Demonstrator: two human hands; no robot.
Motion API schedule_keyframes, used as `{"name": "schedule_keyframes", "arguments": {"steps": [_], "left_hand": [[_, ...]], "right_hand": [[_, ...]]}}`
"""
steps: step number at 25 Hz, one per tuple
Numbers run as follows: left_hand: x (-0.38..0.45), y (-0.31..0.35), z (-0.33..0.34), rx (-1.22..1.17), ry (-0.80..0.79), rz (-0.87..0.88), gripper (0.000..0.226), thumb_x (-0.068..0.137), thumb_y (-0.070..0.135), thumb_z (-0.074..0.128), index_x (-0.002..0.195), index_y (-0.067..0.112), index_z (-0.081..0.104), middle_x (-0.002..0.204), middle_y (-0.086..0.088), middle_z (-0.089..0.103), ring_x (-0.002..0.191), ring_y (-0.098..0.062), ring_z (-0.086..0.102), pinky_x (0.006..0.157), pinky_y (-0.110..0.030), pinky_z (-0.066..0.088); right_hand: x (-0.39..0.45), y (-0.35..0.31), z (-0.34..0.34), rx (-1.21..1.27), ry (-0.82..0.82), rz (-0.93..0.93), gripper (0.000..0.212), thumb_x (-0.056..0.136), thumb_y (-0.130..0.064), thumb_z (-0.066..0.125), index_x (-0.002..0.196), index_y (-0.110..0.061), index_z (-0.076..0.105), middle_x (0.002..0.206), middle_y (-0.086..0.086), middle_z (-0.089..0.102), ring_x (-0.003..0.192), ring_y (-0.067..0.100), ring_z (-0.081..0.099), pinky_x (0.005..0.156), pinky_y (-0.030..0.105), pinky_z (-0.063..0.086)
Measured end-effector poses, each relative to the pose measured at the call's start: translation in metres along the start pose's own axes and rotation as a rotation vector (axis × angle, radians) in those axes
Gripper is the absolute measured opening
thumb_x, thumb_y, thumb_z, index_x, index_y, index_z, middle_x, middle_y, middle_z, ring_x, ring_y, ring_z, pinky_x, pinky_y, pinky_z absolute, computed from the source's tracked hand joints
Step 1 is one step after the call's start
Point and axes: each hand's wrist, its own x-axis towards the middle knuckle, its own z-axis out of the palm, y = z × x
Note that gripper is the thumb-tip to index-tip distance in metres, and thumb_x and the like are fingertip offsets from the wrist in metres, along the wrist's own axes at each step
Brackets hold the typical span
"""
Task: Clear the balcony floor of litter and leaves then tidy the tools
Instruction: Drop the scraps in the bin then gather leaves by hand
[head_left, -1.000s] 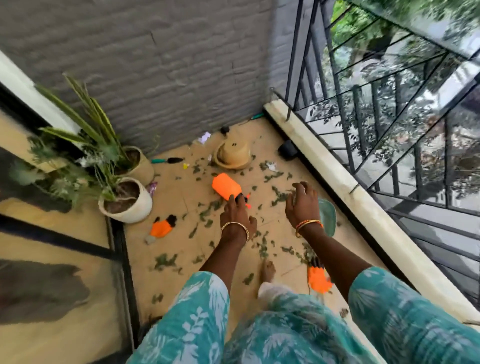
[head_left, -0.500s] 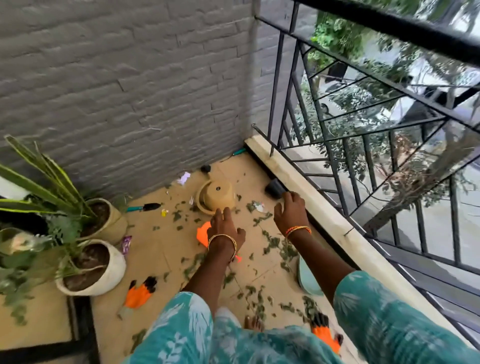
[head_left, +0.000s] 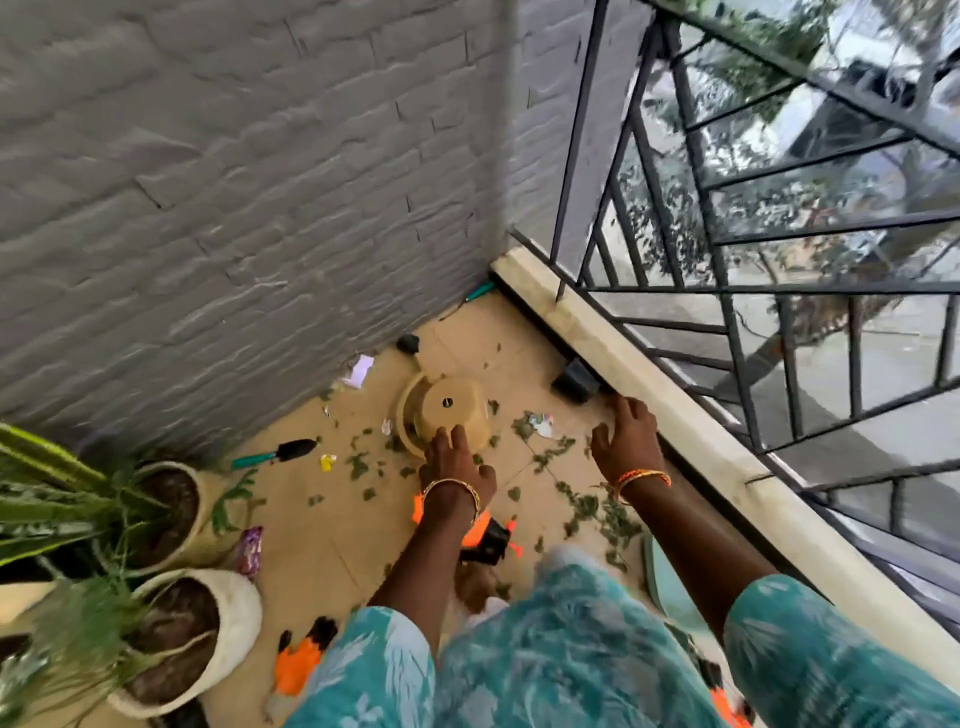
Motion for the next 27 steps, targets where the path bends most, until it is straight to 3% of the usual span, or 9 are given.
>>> {"name": "schedule_keyframes", "arguments": {"steps": [3,8,15,19,24,27], "left_hand": [[0.044,-0.003,-0.002,0.005,-0.056,-0.020,0.069,0.089,0.031,0.053,0.148,0.014,0.021,0.155,-0.008,0.018,0.139,-0.031,0.026,0.106,-0.044,0.034],[0.149,-0.010,0.039,0.060,-0.114,-0.021,0.062,0.088,0.028,0.052,0.143,0.014,0.028,0.150,-0.008,0.026,0.136,-0.029,0.029,0.102,-0.041,0.036],[0.375,0.002,0.194,0.073,-0.160,0.132,0.050,0.092,0.024,0.048,0.139,0.014,0.036,0.147,-0.006,0.029,0.134,-0.026,0.029,0.104,-0.038,0.034],[0.454,0.021,0.287,0.090,-0.175,0.255,0.042,0.092,0.020,0.048,0.133,0.013,0.042,0.143,-0.007,0.034,0.131,-0.027,0.032,0.104,-0.040,0.035],[0.510,0.033,0.369,0.215,-0.316,0.259,0.044,0.094,0.021,0.051,0.135,0.012,0.040,0.137,-0.012,0.039,0.127,-0.031,0.040,0.100,-0.042,0.038],[0.536,0.029,0.391,0.234,-0.364,0.224,0.045,0.093,0.023,0.053,0.134,0.009,0.040,0.136,-0.015,0.045,0.125,-0.033,0.045,0.098,-0.042,0.041]], "right_hand": [[0.036,0.007,0.033,0.004,-0.067,0.073,0.033,0.079,-0.003,0.061,0.110,0.006,0.058,0.119,0.027,0.052,0.105,0.042,0.050,0.090,0.040,0.041],[0.124,0.045,0.136,-0.055,-0.231,0.150,0.034,0.080,-0.004,0.059,0.113,0.005,0.059,0.122,0.025,0.051,0.110,0.041,0.049,0.092,0.038,0.043],[0.242,0.161,0.362,-0.072,-0.371,0.153,0.035,0.081,-0.002,0.057,0.115,0.003,0.059,0.124,0.022,0.050,0.114,0.038,0.049,0.095,0.038,0.042],[0.268,0.233,0.465,-0.058,-0.434,0.190,0.039,0.079,-0.001,0.058,0.118,-0.002,0.057,0.124,0.019,0.050,0.115,0.036,0.046,0.094,0.033,0.038],[0.278,0.294,0.530,-0.145,-0.414,0.073,0.055,0.080,-0.015,0.067,0.131,-0.008,0.047,0.130,0.018,0.046,0.115,0.036,0.044,0.094,0.039,0.041],[0.285,0.309,0.540,-0.094,-0.318,0.031,0.035,0.082,-0.014,0.066,0.116,-0.007,0.062,0.112,0.019,0.058,0.102,0.036,0.052,0.084,0.035,0.042]]}}
